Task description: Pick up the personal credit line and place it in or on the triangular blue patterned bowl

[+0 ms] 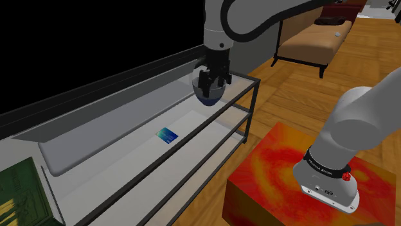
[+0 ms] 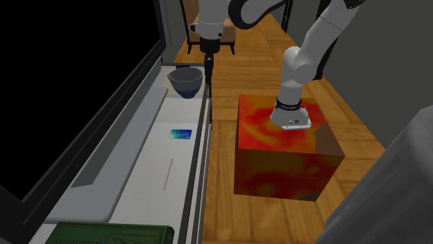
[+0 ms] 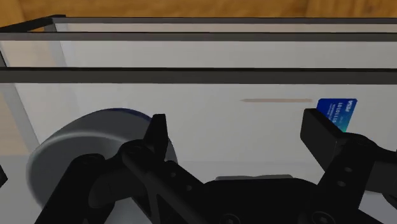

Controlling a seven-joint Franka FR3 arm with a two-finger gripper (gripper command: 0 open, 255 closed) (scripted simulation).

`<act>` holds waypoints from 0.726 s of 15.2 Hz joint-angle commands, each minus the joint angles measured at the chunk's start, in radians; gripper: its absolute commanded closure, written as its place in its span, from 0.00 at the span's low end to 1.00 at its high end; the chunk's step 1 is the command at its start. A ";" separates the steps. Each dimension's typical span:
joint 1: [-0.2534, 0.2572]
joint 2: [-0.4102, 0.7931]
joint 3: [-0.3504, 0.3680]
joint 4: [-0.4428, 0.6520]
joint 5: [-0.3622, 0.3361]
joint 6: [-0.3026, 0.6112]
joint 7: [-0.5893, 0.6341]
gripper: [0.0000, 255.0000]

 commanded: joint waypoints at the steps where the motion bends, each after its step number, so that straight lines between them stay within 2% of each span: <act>1: -0.003 0.077 0.045 0.025 -0.013 0.061 0.054 0.00; 6: -0.016 0.258 0.138 0.113 -0.094 0.164 0.198 0.00; 11: -0.010 0.465 0.204 0.238 -0.243 0.228 0.372 0.00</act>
